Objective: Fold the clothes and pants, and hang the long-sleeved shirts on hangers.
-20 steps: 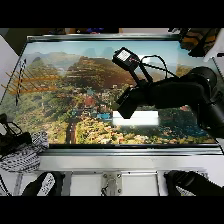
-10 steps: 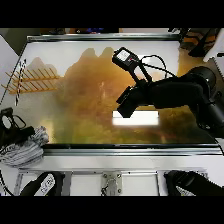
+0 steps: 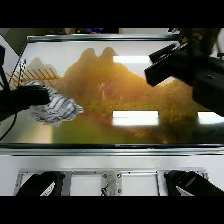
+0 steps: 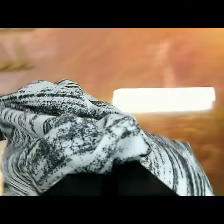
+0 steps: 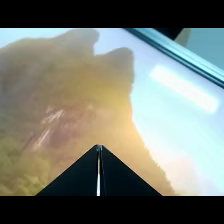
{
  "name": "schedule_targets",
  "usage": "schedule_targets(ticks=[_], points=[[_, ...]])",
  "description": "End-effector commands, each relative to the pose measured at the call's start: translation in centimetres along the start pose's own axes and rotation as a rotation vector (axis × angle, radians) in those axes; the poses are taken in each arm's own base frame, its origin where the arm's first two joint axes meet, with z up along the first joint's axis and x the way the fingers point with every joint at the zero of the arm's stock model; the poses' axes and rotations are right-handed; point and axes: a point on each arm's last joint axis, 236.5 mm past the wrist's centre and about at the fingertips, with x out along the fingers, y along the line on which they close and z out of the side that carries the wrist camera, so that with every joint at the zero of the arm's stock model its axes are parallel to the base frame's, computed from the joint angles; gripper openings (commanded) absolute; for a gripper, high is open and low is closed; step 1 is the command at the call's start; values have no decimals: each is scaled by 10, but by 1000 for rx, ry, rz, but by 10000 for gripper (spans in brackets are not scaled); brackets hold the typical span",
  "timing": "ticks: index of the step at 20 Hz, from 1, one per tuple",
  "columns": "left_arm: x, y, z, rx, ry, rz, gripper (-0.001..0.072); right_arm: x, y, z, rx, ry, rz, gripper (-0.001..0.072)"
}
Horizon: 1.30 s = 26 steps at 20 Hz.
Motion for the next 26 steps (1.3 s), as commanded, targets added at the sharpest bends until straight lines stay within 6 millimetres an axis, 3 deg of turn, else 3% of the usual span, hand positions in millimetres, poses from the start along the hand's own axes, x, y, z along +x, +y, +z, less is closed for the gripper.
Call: schedule_targets(ticks=[1,7,8,9,10,12,15,16,18,20,23,26], points=[[-7,-100,12,100,-4,-215,12,-25,-45,20,217,-102,-161,10],[95,-227,-25,209,158,-336,14,-11,-75,-19,339,32,-216,8],[113,-241,-29,202,178,-354,149,-6,-79,-27,376,61,-214,8],[131,-249,-31,184,202,-357,533,2,-82,-38,404,104,-206,9],[147,-246,-30,151,237,-346,719,10,-83,-51,417,152,-195,8],[170,-221,-23,81,308,-317,719,26,-80,-80,434,272,-146,8],[196,-151,-19,-52,395,-263,719,46,-69,-124,420,438,-69,9],[206,-122,-28,-111,435,-234,719,53,-63,-137,409,475,-43,9],[223,-73,-64,-214,544,-204,719,62,-53,-163,393,543,-13,10],[237,-45,-107,-328,641,-237,719,68,-42,-189,404,605,15,11],[252,-36,-159,-504,727,-355,719,75,-35,-223,414,675,19,11],[259,-57,-179,-561,774,-513,719,80,-30,-242,456,723,38,10]])
